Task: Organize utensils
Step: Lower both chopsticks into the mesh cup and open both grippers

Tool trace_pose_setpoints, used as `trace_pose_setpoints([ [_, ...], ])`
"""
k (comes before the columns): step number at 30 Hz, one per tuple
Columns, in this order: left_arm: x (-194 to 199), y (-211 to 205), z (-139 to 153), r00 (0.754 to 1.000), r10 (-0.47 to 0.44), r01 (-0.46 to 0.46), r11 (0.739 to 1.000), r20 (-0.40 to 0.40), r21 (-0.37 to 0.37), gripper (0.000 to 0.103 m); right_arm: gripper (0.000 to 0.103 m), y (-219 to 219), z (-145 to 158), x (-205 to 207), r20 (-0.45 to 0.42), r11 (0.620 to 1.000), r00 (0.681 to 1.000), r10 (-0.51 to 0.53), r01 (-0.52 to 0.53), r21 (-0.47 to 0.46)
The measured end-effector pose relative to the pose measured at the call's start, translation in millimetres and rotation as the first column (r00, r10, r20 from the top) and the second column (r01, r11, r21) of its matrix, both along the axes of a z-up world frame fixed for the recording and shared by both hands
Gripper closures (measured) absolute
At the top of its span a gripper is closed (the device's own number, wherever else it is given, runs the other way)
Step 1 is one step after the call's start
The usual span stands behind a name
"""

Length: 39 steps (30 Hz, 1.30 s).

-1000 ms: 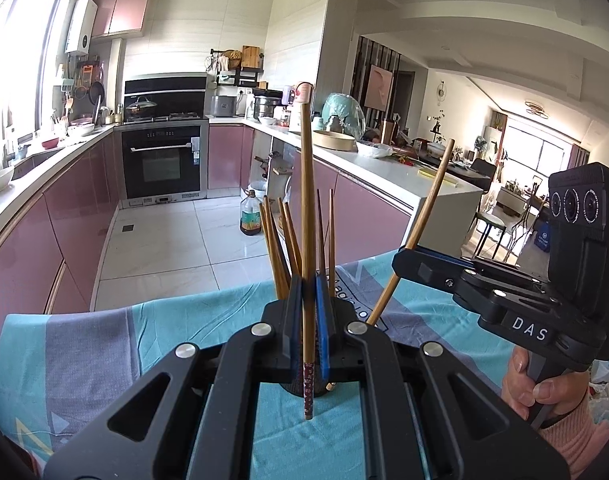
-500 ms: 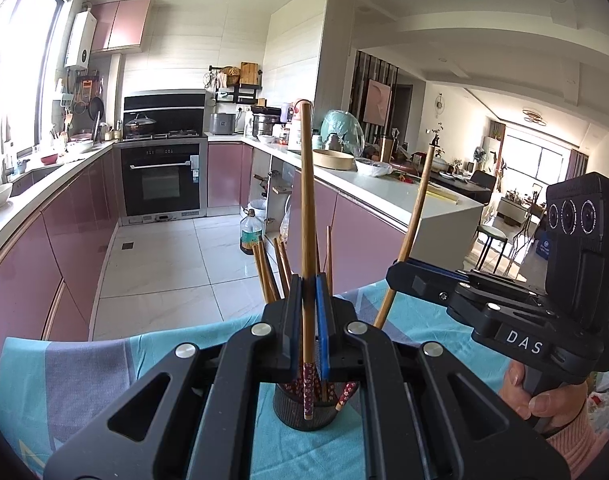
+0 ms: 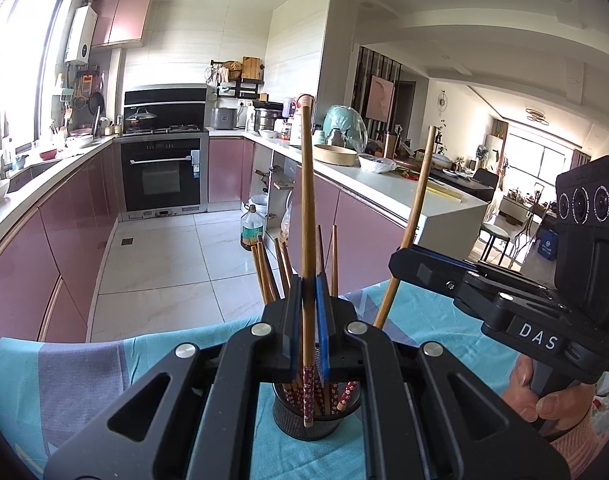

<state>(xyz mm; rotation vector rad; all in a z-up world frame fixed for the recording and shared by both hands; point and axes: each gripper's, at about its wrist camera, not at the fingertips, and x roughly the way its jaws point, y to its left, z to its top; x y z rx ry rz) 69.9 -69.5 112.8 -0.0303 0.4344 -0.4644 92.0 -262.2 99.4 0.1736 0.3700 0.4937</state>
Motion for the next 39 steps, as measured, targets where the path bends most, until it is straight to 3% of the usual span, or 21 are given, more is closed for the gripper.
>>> trace_pose_setpoints([
  [12, 19.5, 3.5, 11.5, 1.000, -0.003, 0.003, 1.000, -0.022, -0.013, 0.095, 0.098, -1.1, -2.4, 6.6, -0.010, 1.000, 1.000, -0.011, 0.011, 0.006],
  [32, 14.2, 12.4, 22.0, 1.000, -0.014, 0.015, 0.999, 0.018, -0.049, 0.095, 0.098, 1.8, -7.3, 15.0, -0.024, 1.000, 0.999, -0.023, 0.023, 0.001],
  [39, 24.0, 17.1, 2.0, 0.998, -0.030, 0.028, 0.999, -0.057, -0.033, 0.095, 0.098, 12.5, -21.7, 24.9, -0.073, 0.999, 0.997, -0.009, 0.006, -0.038],
])
